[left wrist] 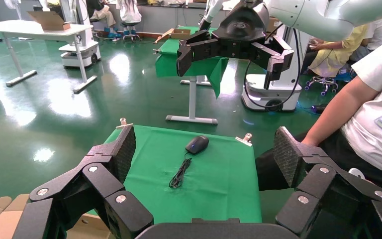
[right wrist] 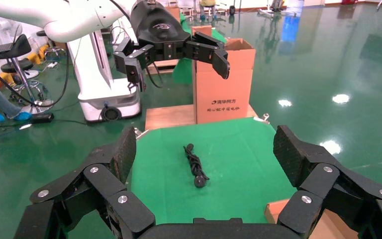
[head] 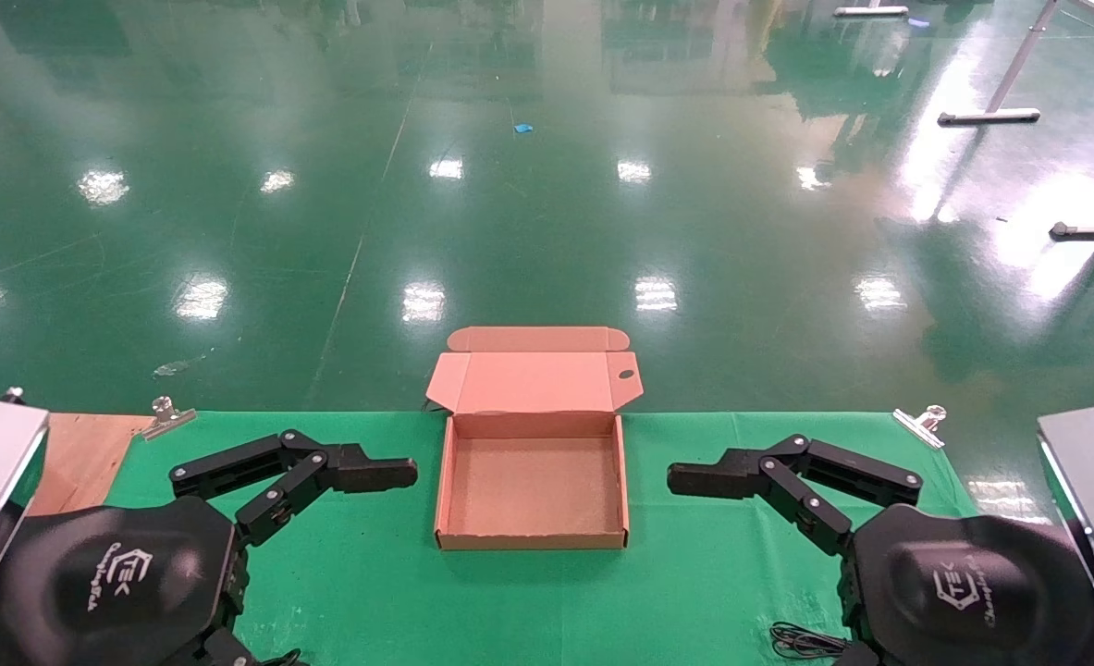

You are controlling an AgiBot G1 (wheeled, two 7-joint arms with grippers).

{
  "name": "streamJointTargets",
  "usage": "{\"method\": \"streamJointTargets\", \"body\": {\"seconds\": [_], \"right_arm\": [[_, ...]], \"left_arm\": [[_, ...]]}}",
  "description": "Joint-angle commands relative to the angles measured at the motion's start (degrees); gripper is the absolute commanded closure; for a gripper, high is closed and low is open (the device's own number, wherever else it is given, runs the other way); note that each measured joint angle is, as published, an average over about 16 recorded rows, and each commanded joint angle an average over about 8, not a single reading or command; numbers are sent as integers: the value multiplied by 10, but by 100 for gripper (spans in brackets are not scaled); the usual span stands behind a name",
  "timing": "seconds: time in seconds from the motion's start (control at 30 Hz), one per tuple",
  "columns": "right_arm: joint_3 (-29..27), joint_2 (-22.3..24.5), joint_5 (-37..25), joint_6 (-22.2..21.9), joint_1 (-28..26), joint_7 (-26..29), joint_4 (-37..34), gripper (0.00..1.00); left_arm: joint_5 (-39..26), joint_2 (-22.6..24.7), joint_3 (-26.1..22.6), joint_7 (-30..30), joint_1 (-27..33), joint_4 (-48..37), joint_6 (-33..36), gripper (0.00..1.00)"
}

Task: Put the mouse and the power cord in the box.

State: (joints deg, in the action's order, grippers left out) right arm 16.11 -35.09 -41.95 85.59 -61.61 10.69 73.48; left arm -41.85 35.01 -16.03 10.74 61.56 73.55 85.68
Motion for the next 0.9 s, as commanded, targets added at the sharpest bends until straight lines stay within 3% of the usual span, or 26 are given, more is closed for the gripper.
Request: {"method": "streamJointTargets", "body": {"seconds": [0.03, 0.9], "right_arm": [[0, 0, 0, 0, 0, 0, 0, 0], [0, 0, 0, 0, 0, 0, 0, 0]], "left_arm": [[0, 0, 0, 0, 0, 0, 0, 0], [0, 0, 0, 0, 0, 0, 0, 0]]}}
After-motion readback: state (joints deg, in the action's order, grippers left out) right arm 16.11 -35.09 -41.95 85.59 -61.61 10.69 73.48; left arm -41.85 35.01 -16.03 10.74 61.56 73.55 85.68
